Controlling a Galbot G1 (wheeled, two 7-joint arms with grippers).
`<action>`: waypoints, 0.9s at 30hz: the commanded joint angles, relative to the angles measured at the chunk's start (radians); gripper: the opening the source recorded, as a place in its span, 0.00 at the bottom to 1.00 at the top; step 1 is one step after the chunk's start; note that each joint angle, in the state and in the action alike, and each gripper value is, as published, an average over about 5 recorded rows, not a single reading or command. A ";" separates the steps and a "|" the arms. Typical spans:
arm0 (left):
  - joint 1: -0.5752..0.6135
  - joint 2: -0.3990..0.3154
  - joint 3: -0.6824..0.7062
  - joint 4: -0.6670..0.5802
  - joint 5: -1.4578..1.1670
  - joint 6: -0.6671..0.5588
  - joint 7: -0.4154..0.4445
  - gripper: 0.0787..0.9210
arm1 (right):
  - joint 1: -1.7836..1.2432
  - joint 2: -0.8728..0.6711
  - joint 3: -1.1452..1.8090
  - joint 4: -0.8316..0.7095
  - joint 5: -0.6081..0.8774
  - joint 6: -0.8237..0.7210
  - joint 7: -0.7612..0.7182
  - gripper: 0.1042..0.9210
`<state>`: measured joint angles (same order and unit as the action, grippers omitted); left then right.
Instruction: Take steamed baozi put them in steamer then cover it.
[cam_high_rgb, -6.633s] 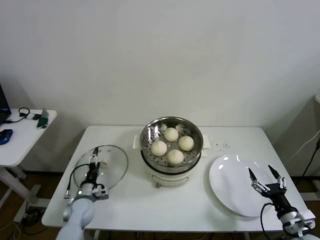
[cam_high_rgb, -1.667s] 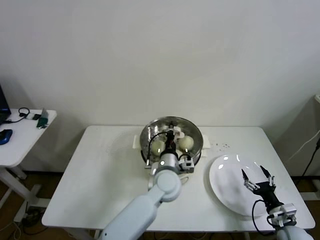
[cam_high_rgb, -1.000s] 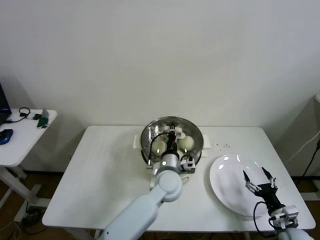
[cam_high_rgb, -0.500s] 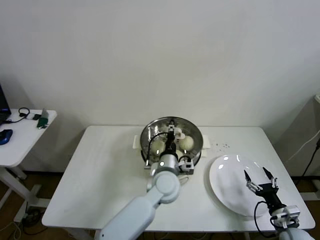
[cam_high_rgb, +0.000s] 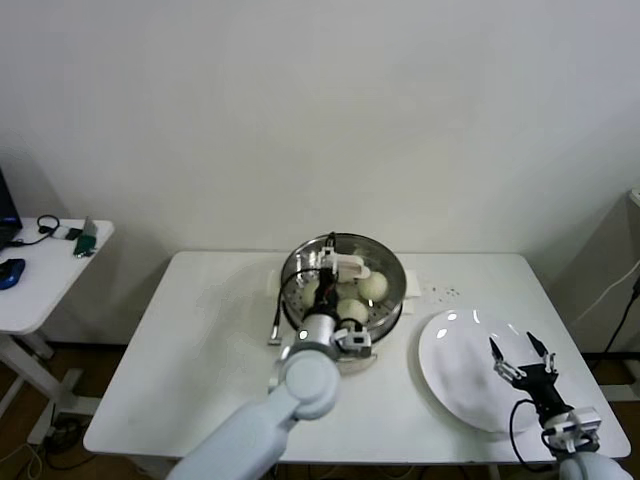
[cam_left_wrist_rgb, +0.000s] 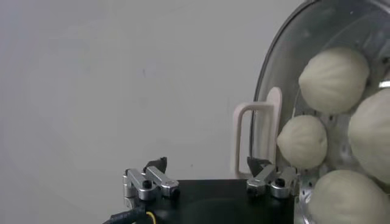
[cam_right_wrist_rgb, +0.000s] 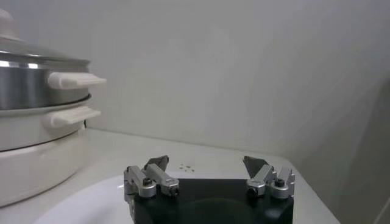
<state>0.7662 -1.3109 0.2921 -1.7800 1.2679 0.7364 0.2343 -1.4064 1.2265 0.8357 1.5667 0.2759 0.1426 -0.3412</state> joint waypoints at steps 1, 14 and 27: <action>0.100 0.099 -0.020 -0.197 -0.088 0.048 0.031 0.88 | 0.011 -0.009 0.000 -0.008 -0.002 -0.004 0.002 0.88; 0.353 0.221 -0.425 -0.394 -0.616 -0.246 -0.362 0.88 | -0.003 -0.027 -0.002 -0.004 0.003 0.001 -0.004 0.88; 0.709 0.115 -0.828 -0.369 -1.213 -0.658 -0.481 0.88 | -0.023 -0.030 -0.016 0.011 0.011 0.013 -0.014 0.88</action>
<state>1.1923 -1.1469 -0.2105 -2.1369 0.5679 0.6122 -0.1134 -1.4240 1.2001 0.8251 1.5702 0.2836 0.1522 -0.3521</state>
